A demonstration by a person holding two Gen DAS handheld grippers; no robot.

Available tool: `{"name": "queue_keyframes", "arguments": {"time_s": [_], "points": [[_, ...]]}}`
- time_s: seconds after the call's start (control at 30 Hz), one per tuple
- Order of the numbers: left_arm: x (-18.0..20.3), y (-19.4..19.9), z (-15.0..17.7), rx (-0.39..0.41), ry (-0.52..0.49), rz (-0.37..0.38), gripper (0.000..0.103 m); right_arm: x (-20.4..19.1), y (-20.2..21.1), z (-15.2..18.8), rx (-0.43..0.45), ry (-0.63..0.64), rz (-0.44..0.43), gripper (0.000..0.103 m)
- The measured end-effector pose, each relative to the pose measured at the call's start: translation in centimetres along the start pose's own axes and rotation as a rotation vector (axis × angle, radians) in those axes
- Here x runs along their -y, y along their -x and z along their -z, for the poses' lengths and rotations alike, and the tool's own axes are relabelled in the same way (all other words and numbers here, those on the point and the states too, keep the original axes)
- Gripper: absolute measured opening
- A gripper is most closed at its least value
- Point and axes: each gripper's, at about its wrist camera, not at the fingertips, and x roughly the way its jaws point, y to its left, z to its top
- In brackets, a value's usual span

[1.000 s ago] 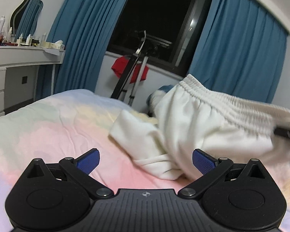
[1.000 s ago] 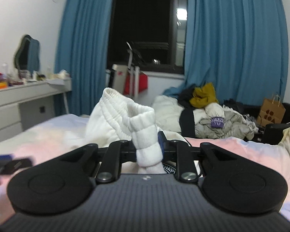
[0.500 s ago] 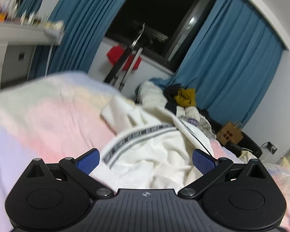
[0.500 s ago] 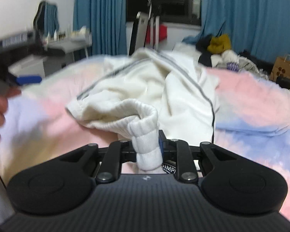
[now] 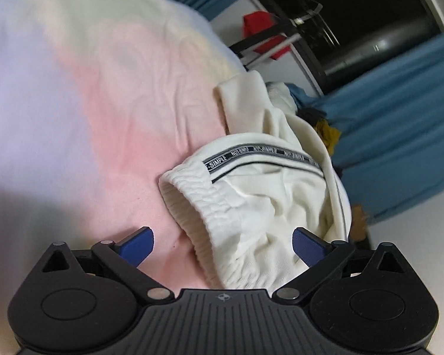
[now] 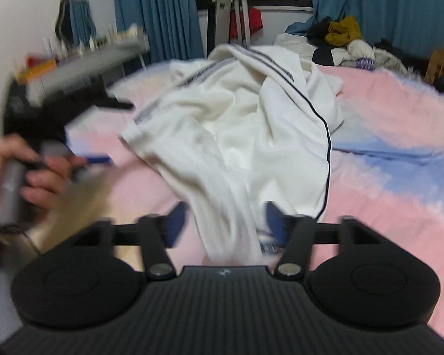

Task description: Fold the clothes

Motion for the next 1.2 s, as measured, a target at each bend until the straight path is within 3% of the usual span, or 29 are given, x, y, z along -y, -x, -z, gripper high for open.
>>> {"name": "queue_keyframes", "arguments": {"time_s": [0.03,0.07,0.2,0.27,0.37,0.43,0.53,0.63,0.7,0.73,0.77,0.8,0.83,0.93,0.97,1.1,1.2], "points": [[-0.4,-0.2,-0.1,-0.004,0.034,0.024,0.099,0.4,0.5,0.0,0.011,-0.040,-0.029,0.088],[-0.8,-0.4,-0.2,-0.008,0.068,0.048,0.099,0.9,0.9,0.0,0.021,-0.083,-0.068,0.091],[-1.7,-0.3,-0.6,0.019,0.125,0.057,0.098,3.3,0.7,-0.1,0.026,-0.284,-0.152,0.091],[-2.1,-0.1,-0.7,0.038,0.144,0.060,0.096,5.1,0.0,0.1,0.011,-0.412,-0.113,0.091],[-2.2,-0.2,-1.0,0.042,0.181,0.121,0.093,8.0,-1.1,1.3,-0.018,-0.620,-0.086,0.091],[-2.1,-0.6,-1.2,0.041,0.195,0.147,0.089,9.7,-1.9,2.5,-0.039,-0.771,-0.098,0.091],[-2.2,-2.0,-1.5,0.045,0.217,0.138,0.075,11.4,-3.0,4.3,-0.072,-0.953,-0.124,0.091],[-2.7,-3.5,-2.0,0.048,0.243,0.140,0.067,11.6,-4.4,5.0,-0.093,-1.015,-0.134,0.093],[-3.0,-4.5,-2.3,0.048,0.260,0.144,0.059,11.4,-5.1,4.9,-0.092,-1.015,-0.128,0.093],[-3.2,-4.9,-2.5,0.046,0.263,0.148,0.054,11.2,-5.4,4.6,-0.084,-1.000,-0.124,0.088],[-3.1,-5.1,-2.6,0.041,0.256,0.148,0.041,10.9,-5.7,4.4,-0.075,-0.984,-0.120,0.073],[-2.9,-5.3,-2.9,0.041,0.237,0.140,0.023,10.5,-5.9,4.0,-0.069,-0.956,-0.129,0.064],[-2.6,-5.2,-3.1,0.052,0.212,0.125,0.015,10.2,-6.0,3.7,-0.064,-0.928,-0.137,0.057],[-1.5,-4.3,-4.0,0.092,0.153,0.103,0.011,8.8,-5.2,3.1,-0.063,-0.854,-0.159,0.031],[-0.9,-3.7,-4.6,0.101,0.143,0.113,0.010,8.4,-4.9,2.9,-0.063,-0.829,-0.166,0.027],[2.0,-0.7,-7.5,0.127,0.042,0.145,0.009,5.0,-4.2,1.9,-0.079,-0.752,-0.250,0.023],[4.5,1.0,-10.5,0.128,-0.055,0.125,0.009,1.5,-4.2,0.5,-0.096,-0.694,-0.335,0.021]]}}
